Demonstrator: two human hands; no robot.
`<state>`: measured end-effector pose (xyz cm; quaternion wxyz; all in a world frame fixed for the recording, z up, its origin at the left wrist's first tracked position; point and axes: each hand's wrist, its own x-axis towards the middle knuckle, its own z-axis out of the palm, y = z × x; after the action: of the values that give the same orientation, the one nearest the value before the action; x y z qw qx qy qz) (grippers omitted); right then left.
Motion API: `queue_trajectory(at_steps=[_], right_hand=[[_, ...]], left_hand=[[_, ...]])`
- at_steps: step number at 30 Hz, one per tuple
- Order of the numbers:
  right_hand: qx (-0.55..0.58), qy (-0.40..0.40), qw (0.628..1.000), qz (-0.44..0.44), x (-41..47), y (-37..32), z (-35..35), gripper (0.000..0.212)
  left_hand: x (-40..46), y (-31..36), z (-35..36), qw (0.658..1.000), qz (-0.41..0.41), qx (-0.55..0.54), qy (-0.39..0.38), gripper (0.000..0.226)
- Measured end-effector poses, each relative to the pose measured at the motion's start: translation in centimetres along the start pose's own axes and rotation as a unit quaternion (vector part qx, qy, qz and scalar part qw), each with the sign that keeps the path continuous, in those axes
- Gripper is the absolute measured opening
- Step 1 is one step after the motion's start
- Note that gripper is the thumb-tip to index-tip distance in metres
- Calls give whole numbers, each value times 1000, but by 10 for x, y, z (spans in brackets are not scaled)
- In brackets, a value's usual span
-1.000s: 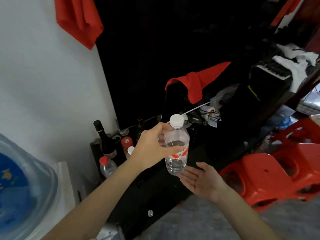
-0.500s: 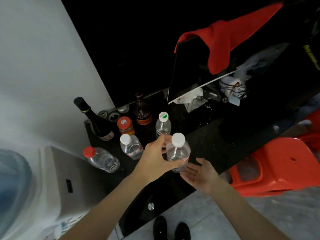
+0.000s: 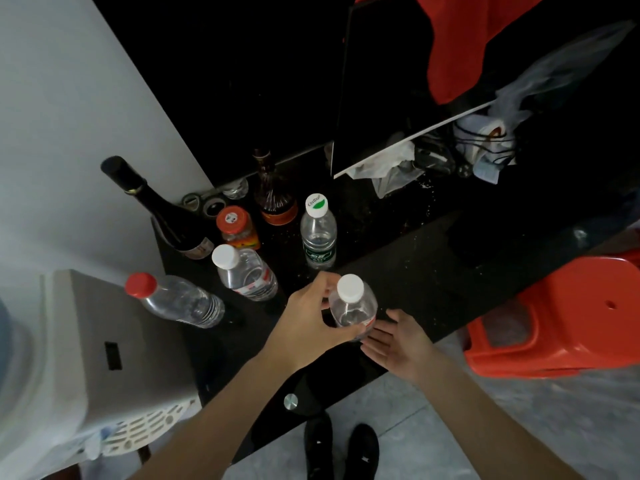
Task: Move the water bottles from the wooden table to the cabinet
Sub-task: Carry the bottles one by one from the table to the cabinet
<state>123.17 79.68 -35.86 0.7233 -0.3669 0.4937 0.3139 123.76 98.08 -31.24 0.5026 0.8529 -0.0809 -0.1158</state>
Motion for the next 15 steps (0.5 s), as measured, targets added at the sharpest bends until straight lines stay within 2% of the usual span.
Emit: queue_trajectory(at_steps=[7, 11, 15], right_hand=[[-12, -5, 1000, -23, -6, 1, 0, 32], [-10, -10, 999, -32, -7, 2, 0, 31], [-3, -29, 999, -38, -12, 2, -6, 45]], left_hand=[[-5, -4, 9, 1000, -6, -6, 25, 61], [-6, -8, 17, 1000, 5, 11, 22, 60], [-10, -10, 20, 1000, 4, 6, 17, 62]])
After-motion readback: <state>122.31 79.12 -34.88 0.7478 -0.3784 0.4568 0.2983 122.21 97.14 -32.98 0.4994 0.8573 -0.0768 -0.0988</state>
